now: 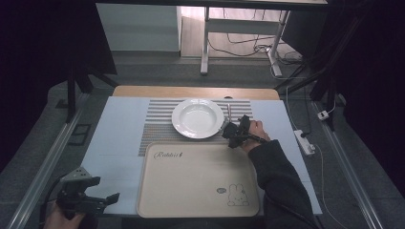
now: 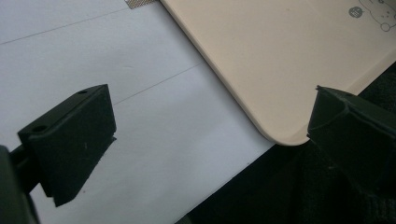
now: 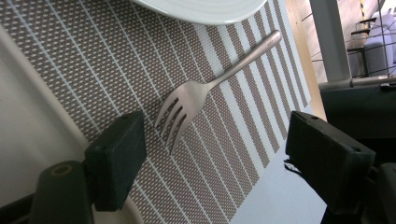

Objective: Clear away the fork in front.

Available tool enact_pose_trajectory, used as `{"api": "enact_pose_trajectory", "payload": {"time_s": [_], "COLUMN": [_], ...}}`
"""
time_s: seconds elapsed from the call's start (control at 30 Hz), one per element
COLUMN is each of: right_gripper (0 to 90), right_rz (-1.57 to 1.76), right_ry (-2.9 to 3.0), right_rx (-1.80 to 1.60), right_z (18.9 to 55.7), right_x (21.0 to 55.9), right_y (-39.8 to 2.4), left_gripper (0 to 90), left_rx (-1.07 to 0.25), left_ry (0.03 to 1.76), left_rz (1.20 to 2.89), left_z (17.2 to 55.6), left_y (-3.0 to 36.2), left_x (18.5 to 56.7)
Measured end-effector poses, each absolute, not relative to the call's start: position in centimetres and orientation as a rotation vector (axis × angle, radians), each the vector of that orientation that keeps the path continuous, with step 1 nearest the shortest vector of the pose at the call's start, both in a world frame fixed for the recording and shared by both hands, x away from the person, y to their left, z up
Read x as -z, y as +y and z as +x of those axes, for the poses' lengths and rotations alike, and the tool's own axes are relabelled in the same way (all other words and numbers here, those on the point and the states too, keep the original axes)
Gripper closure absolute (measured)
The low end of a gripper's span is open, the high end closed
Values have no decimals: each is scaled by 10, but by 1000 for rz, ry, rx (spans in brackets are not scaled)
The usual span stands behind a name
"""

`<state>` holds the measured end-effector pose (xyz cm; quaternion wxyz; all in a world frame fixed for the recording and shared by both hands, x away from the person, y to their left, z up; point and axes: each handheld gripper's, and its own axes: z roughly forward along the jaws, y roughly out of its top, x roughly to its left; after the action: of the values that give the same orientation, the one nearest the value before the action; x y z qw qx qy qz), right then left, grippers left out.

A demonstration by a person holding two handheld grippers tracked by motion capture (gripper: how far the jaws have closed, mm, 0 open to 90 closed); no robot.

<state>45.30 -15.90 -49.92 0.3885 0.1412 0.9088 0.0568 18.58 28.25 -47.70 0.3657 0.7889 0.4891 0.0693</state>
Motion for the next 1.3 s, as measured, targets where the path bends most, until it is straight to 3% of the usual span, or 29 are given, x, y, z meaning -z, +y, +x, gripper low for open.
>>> {"api": "enact_pose_trajectory", "payload": {"time_s": [0.3, 0.8, 1.3], "right_gripper": [401, 862, 898], "right_rz": [271, 151, 253], "right_ry": [2331, 2337, 2323], "right_rx": [-67, 40, -91], "right_z": [461, 455, 452], "right_x": [509, 522, 502], "right_y": [-154, -146, -152], "left_gripper": [16, 17, 23], "left_rx": [-178, -181, -184], "left_ry": [1258, 1254, 1235], "left_rz": [2027, 2032, 2038], "left_z": [186, 185, 184], "left_y": [283, 282, 281], "left_x": [477, 477, 476]}}
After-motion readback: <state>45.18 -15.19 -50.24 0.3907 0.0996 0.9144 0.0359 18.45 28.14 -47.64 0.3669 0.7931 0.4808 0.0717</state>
